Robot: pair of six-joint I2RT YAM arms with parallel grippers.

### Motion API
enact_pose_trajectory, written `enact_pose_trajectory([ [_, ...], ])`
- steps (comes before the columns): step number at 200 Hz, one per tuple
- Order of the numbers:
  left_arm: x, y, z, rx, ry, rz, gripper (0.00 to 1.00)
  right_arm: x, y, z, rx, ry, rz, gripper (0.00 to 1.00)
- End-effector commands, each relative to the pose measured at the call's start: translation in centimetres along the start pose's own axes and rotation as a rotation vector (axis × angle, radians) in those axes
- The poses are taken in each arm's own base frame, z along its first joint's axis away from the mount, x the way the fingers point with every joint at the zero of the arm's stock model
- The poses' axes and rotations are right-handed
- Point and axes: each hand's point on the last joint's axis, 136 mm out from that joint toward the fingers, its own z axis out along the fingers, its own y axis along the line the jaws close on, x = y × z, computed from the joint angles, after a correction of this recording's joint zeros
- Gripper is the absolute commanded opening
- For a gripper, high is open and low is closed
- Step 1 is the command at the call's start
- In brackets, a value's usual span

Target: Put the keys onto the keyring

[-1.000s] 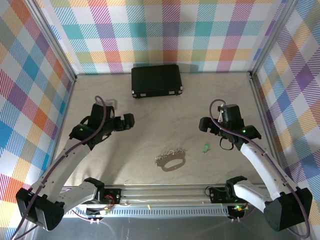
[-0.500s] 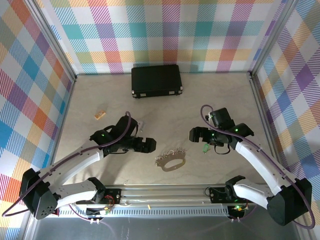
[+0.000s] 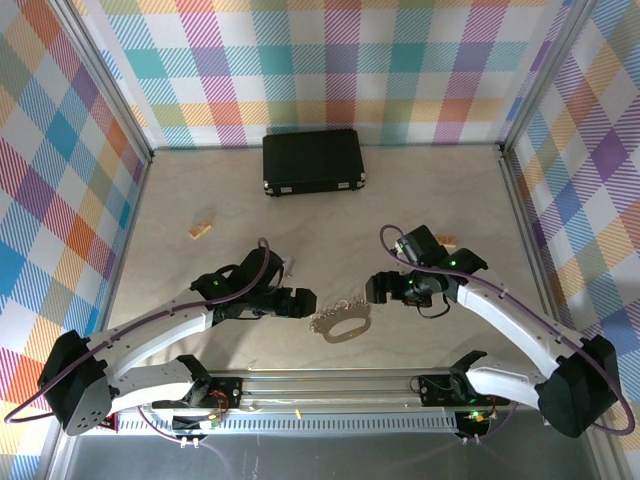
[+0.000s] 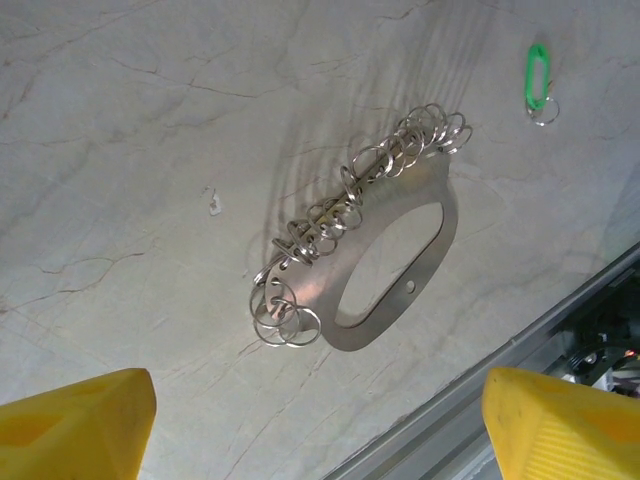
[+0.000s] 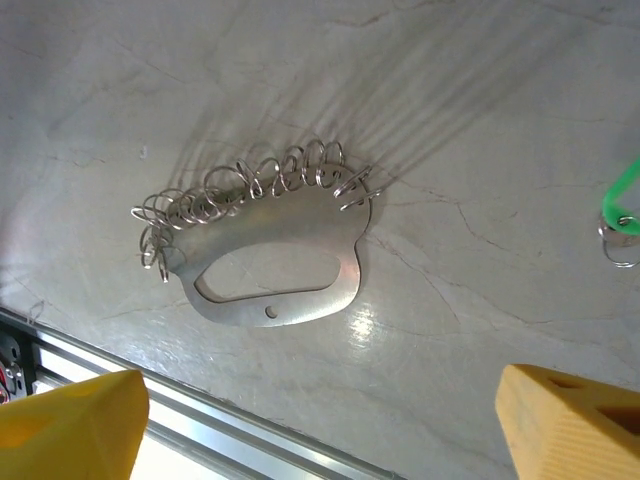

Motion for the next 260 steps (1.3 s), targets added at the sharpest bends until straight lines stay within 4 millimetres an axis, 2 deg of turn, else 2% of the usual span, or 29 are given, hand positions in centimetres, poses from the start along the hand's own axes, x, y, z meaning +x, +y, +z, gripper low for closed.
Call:
enact_pose_trajectory([
  [1,-0.1,-1.0,0.0,0.063,-0.021,-0.013,0.82,0.5,0.6,0.7,-0.032,0.025,0.025,0.86],
  [66,1.0,0.5,0.5,0.001,0.015,-0.033,0.67,0.0,1.4,1.6,-0.042,0.007,-0.008,0.8],
  [88,0.9,0.3,0.5,0.018,0.005,-0.044,0.62,0.3,3.0,1.7,-0.095,0.01,-0.075,0.79],
  [121,1.6,0.0,0.7,0.048,0.034,-0.004,0.58,0.5,4.1,1.6,-0.152,0.017,-0.14,0.78],
  [143,2.1,-0.7,1.3,0.096,0.075,0.046,0.57,0.4,5.8,1.0,-0.258,-0.009,-0.174,0.77],
  [159,2.8,-0.5,2.0,0.092,0.117,0.069,0.56,0.8,6.8,1.0,-0.322,0.0,-0.208,0.77],
  [179,3.4,0.3,2.9,0.081,0.129,0.067,0.54,1.4,7.3,0.8,-0.349,0.015,-0.249,0.81],
  [200,3.3,0.2,3.9,0.098,0.143,0.07,0.53,1.9,8.1,0.2,-0.411,0.003,-0.298,0.85],
  [238,2.6,-0.3,5.0,0.123,0.126,0.104,0.5,1.9,9.2,-1.0,-0.49,-0.057,-0.362,0.92],
  [260,2.9,0.4,5.9,0.095,0.155,0.116,0.49,1.9,9.7,-1.0,-0.521,-0.059,-0.383,0.94],
])
